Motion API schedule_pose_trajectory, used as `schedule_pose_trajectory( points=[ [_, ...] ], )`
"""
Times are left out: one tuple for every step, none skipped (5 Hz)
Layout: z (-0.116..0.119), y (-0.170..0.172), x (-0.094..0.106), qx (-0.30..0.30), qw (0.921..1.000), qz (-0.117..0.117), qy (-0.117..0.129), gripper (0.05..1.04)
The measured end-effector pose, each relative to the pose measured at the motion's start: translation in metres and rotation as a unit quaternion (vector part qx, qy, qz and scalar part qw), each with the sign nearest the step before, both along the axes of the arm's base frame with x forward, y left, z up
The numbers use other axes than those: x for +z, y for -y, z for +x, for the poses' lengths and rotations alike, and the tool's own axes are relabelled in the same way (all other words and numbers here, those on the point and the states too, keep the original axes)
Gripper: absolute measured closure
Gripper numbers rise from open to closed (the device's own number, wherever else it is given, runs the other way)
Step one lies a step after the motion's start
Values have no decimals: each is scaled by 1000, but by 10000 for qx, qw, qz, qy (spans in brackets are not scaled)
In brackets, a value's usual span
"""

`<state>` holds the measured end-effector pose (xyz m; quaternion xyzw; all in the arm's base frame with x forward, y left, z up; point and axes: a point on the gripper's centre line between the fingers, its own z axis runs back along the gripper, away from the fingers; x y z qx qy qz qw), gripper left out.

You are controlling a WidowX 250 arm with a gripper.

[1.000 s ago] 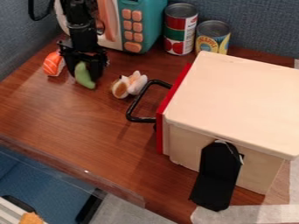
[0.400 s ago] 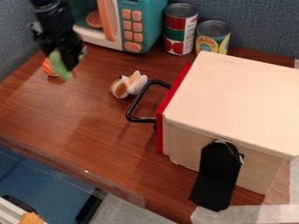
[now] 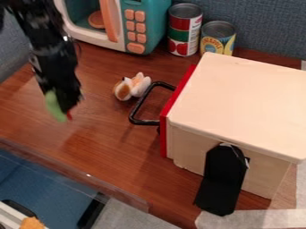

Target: Put the green teddy bear to the bottom left of the table

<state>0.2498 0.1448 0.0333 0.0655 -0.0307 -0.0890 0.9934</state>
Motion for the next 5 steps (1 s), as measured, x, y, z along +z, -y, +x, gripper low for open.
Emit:
schedule_pose_trajectory(
  points=[
    [0,4,-19,-47,9997,191,-161,621],
    [2,5,-21,21,9992,333,-201,538],
    [3,1,-18,342,9983,410,-223,232],
    [1,1,2,433,9982,411,-6,67],
    [-6,-3,25,566,9980,268,-27,72]
  ],
)
